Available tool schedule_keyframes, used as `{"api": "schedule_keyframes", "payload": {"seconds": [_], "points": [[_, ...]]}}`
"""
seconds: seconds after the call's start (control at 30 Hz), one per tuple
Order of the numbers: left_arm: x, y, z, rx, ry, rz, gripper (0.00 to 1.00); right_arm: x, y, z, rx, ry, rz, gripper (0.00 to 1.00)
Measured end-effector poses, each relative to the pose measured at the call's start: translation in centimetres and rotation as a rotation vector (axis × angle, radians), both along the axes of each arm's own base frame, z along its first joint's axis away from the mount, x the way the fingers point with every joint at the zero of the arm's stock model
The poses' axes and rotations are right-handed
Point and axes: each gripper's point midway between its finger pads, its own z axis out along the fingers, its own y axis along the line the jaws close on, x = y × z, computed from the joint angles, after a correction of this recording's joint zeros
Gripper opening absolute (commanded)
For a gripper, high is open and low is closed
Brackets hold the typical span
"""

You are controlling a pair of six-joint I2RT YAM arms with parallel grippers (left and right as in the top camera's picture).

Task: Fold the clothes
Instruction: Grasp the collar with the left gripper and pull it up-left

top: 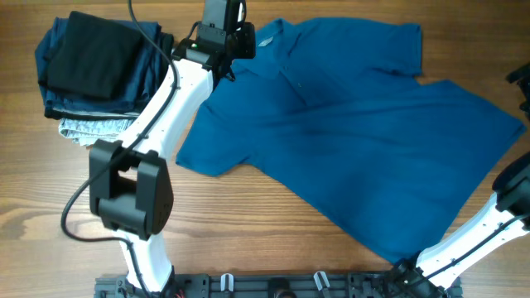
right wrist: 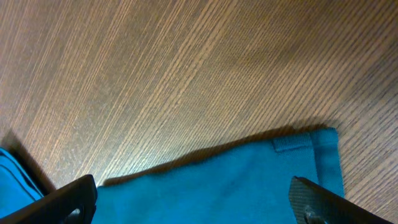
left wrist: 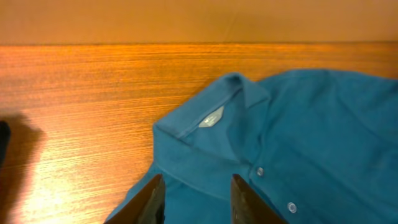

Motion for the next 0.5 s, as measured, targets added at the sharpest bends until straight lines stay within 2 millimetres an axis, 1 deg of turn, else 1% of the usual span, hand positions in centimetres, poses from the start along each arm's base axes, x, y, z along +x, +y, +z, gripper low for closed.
{"api": "schedule_keyframes", "payload": {"seconds": [0.07, 0.13, 0.27, 0.33, 0.43, 0.5], "points": [[0.6, -0.1, -2.1, 0.017, 0.02, -0.006, 0.11, 0.0, 0.0, 0.0, 0.0, 0.0, 0.0, 0.99], [1.3, -0.3, -4.9, 0.041, 0.04, -0.022, 0.05, 0.0, 0.0, 0.0, 0.0, 0.0, 0.0, 1.0], [2.1, -0.6, -10.6, 0.067, 0.094, -0.033, 0.05, 0.0, 0.0, 0.0, 0.0, 0.0, 0.0, 0.99], [2.6, -0.7, -12.4, 0.07, 0.096, -0.034, 0.06, 0.0, 0.0, 0.0, 0.0, -0.001, 0.0, 1.0], [3.2, -0.9, -13.6, 0.068, 0.083, -0.034, 0.07, 0.0, 0.0, 0.0, 0.0, 0.0, 0.0, 1.0], [3.1, -0.8, -14.6, 0.074, 0.099, -0.034, 0.07, 0.0, 0.0, 0.0, 0.0, 0.0, 0.0, 1.0]]}}
